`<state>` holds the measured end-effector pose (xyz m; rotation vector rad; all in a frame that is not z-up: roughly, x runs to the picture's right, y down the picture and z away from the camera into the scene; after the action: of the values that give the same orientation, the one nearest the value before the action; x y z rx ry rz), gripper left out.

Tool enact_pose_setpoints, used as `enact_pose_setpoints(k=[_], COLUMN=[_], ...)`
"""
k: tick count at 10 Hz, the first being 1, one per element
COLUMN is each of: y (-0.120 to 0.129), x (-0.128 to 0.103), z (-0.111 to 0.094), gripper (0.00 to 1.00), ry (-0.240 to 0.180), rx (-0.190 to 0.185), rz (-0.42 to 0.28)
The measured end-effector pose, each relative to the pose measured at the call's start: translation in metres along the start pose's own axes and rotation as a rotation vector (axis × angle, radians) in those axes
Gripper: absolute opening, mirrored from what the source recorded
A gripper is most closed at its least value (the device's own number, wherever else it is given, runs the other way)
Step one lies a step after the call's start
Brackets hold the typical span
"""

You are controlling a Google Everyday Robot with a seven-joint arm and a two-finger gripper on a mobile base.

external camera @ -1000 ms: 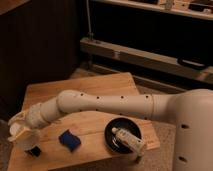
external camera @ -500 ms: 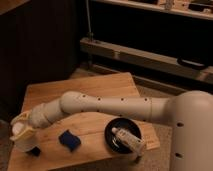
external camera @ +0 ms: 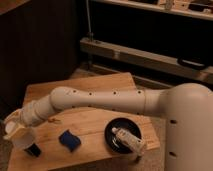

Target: Place the ceramic cup over the eraser

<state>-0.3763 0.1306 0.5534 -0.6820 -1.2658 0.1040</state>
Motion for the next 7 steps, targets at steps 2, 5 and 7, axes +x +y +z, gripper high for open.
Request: enact_pose_setpoints(k=[2, 5, 7], y=[0.0, -0.0013, -0.0021], x=[-0.0022, 0.0, 0.0046], z=[-0.0018, -0.0039, -0.0026], gripper=[0.0, 0.0, 0.0], ry=[0.014, 0.021, 0.011], rx=[0.002, 0.004, -0.003], rz=[-0.003, 0.003, 0.02])
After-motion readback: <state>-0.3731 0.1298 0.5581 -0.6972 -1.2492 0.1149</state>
